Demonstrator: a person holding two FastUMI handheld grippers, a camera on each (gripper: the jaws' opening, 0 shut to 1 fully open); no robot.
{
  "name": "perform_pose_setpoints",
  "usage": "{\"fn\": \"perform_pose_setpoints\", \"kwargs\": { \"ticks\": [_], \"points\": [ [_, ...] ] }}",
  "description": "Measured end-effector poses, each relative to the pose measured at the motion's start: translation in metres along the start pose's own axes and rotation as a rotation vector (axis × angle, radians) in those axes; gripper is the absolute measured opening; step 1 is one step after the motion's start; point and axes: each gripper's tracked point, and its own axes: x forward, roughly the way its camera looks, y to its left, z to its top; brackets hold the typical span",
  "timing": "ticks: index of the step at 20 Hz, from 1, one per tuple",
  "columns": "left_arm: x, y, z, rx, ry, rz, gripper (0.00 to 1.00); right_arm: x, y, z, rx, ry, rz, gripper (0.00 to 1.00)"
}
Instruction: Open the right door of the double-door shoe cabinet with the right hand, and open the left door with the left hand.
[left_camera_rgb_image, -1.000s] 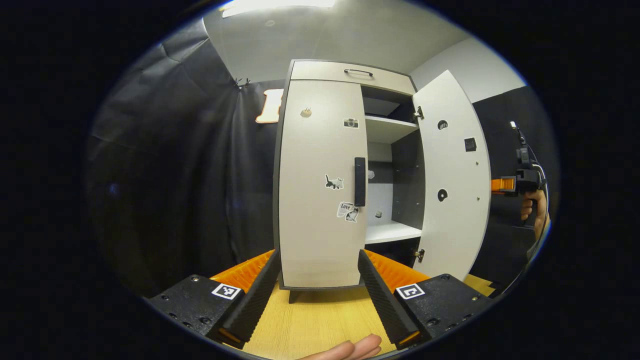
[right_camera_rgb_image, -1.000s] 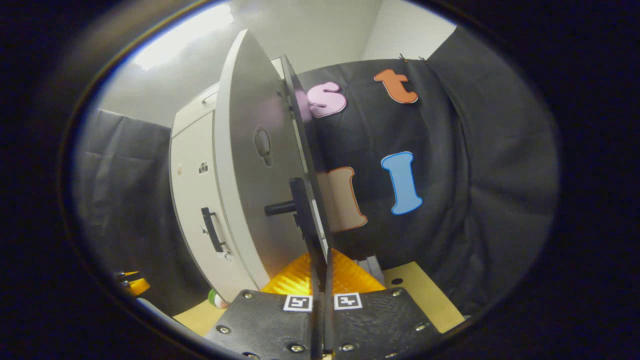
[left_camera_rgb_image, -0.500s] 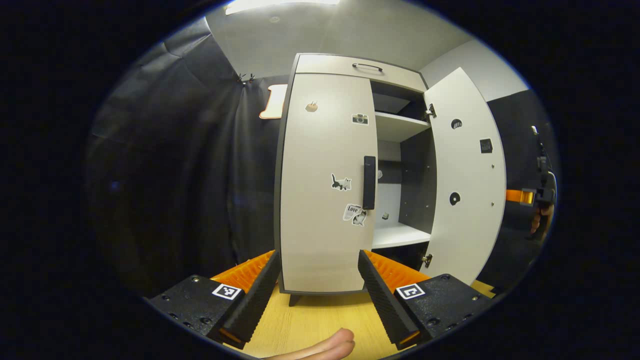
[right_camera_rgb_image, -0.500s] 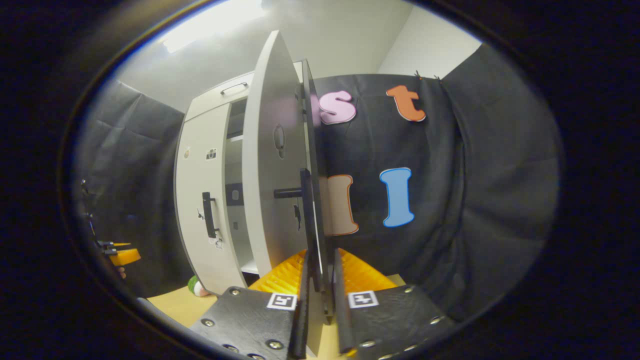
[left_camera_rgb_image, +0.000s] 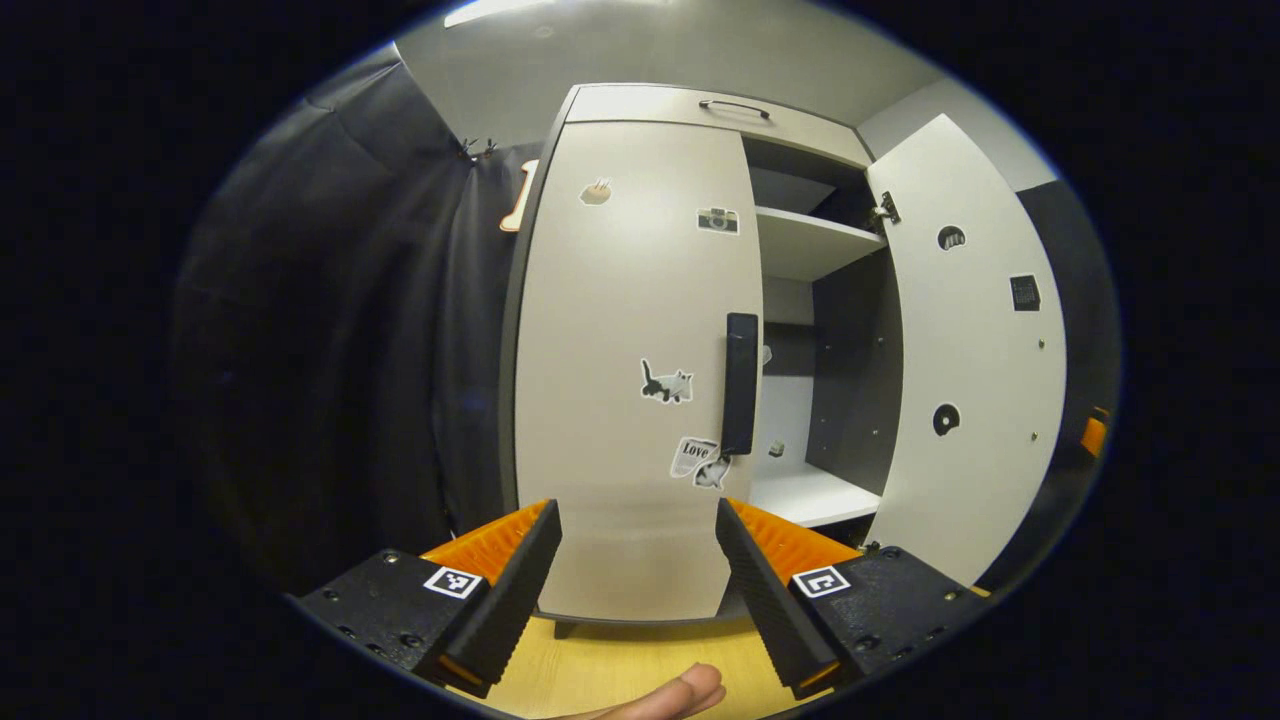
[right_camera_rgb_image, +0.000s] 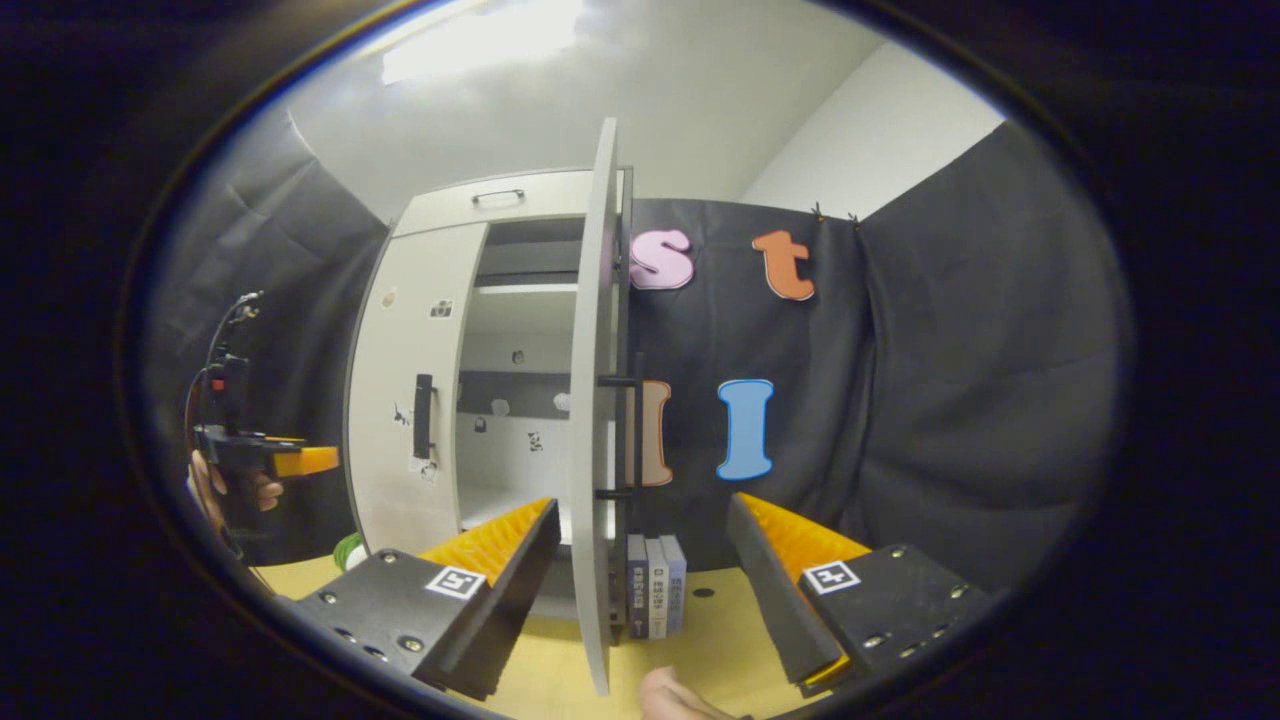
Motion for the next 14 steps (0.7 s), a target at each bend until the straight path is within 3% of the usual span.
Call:
{"fn": "perform_pose_setpoints", "kwargs": {
  "ticks": [2, 4, 7, 14],
  "points": [
    [0.018, -0.014, 0.008, -0.009, -0.018, -0.017, 0.97, -0.019, 0.004, -0.009, 0.021, 0.026, -0.017, 1.00],
    [0.039, -0.028, 0.020, -0.003, -0.041, -0.035, 0.97, -0.034, 0.027, -0.014, 0.057, 0.027, 0.042, 0.99],
    [0.073, -0.040, 0.035, 0.009, -0.064, -0.003, 0.94, -0.053, 0.041, -0.019, 0.099, 0.009, 0.096, 0.99],
    [0.129, -0.060, 0.049, 0.081, -0.080, 0.025, 0.96, -0.075, 0.049, -0.037, 0.096, 0.020, 0.103, 0.99]
  ]
}}
